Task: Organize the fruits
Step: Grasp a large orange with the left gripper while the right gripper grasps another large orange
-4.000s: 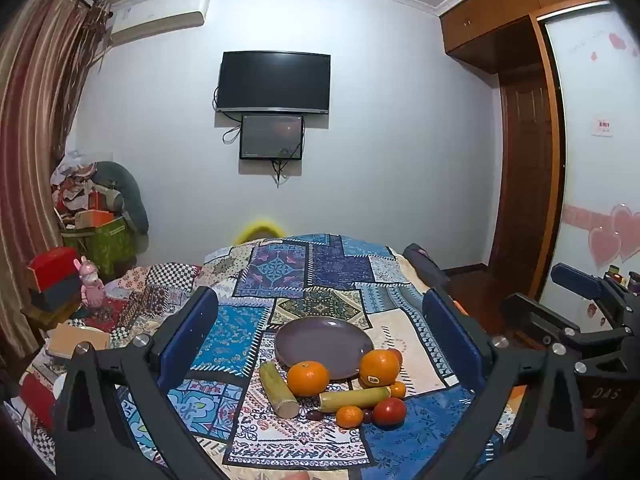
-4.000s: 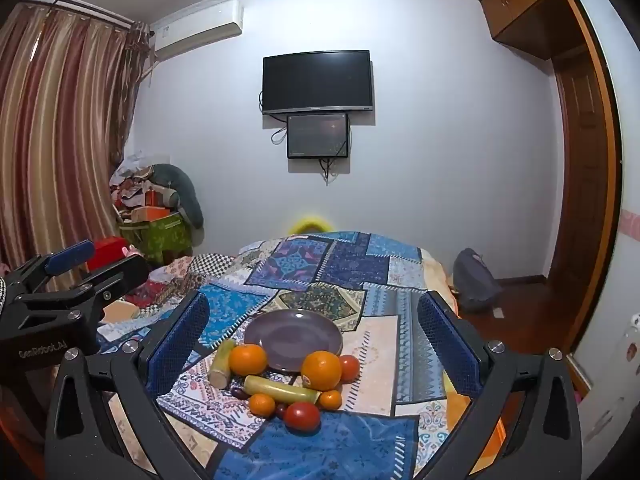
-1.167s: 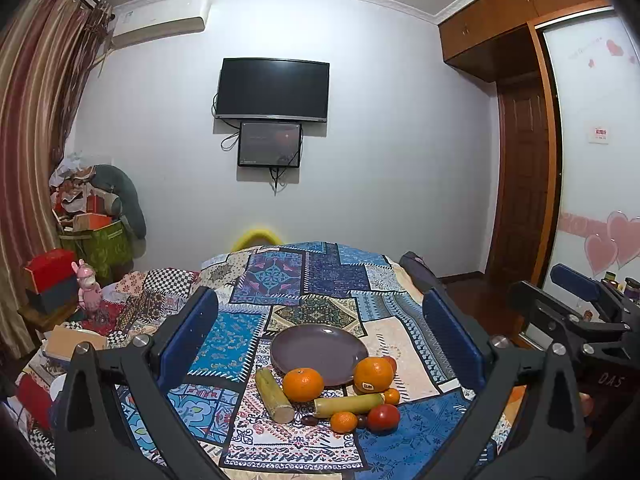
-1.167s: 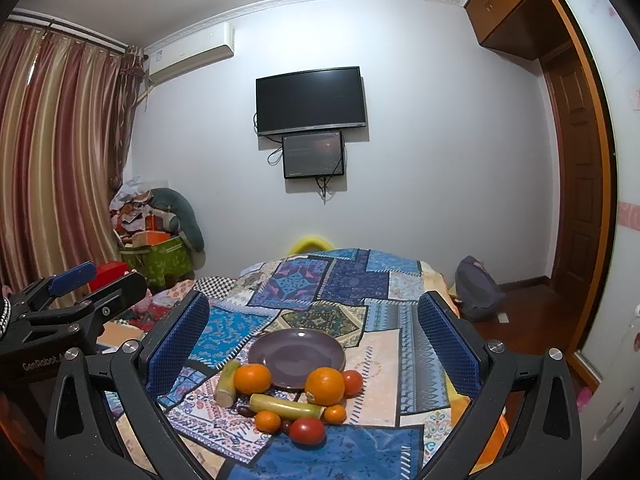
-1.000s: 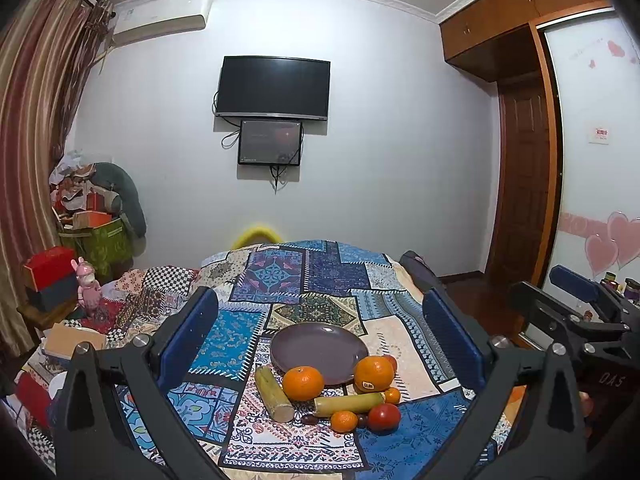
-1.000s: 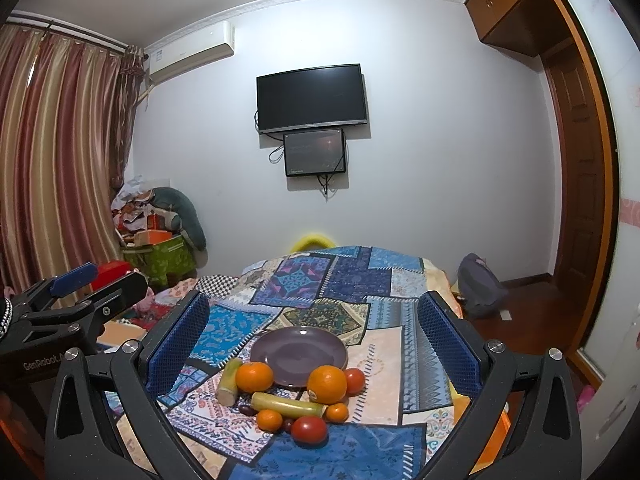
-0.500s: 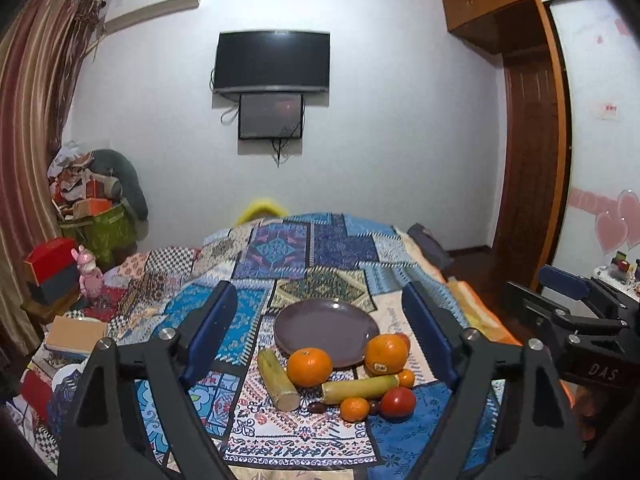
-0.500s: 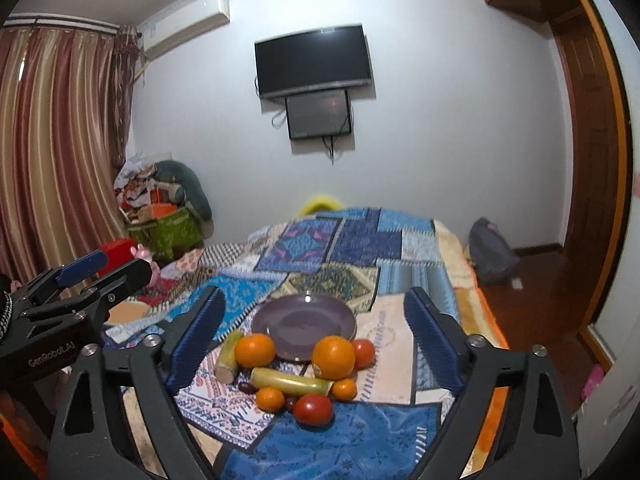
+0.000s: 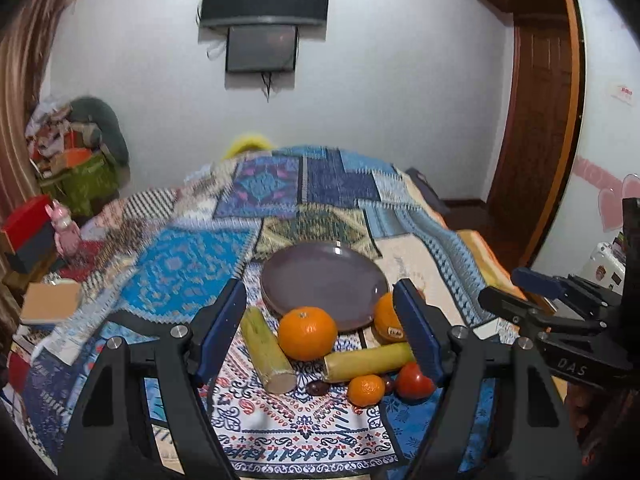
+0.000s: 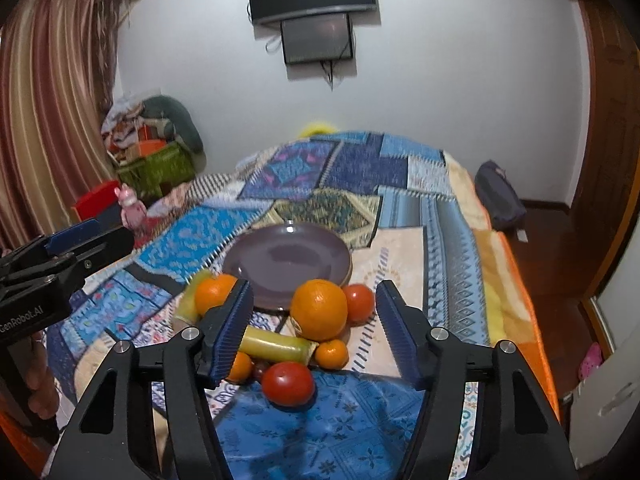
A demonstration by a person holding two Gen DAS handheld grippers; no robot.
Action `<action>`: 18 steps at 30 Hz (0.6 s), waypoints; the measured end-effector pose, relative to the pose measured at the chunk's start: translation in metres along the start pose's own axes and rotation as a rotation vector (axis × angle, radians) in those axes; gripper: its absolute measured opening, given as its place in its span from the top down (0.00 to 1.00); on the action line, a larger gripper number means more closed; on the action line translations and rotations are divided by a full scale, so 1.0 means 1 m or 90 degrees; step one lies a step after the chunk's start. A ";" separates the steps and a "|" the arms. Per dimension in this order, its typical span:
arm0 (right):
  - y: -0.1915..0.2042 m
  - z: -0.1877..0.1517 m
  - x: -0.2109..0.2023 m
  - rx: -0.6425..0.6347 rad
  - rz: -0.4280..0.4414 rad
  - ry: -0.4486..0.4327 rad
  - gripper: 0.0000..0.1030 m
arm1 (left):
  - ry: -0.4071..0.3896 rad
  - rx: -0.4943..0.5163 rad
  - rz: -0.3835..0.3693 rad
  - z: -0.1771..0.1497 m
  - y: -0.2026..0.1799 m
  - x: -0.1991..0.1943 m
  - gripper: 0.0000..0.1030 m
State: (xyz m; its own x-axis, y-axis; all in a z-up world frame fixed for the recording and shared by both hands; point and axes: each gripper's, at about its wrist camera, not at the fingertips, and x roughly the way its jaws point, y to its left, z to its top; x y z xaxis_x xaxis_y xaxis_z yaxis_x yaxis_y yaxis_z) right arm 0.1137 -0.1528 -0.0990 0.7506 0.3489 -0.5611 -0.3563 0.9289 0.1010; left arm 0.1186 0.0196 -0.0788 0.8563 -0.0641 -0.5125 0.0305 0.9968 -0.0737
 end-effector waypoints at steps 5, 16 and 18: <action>-0.005 -0.001 0.025 0.005 0.010 0.043 0.43 | 0.072 -0.010 -0.008 -0.008 0.010 0.044 0.29; -0.011 -0.008 0.079 0.010 0.028 0.127 0.43 | 0.171 -0.027 -0.039 -0.019 0.023 0.113 0.37; -0.010 -0.008 0.085 0.010 0.032 0.136 0.43 | 0.187 -0.021 -0.039 -0.022 0.022 0.122 0.37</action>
State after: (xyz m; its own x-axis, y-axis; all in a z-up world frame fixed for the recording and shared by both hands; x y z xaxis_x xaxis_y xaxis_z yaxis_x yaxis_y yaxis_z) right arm 0.1766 -0.1339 -0.1544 0.5963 0.3625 -0.7163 -0.3804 0.9133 0.1456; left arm 0.2122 0.0323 -0.1615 0.6671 -0.1396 -0.7318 0.0558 0.9889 -0.1377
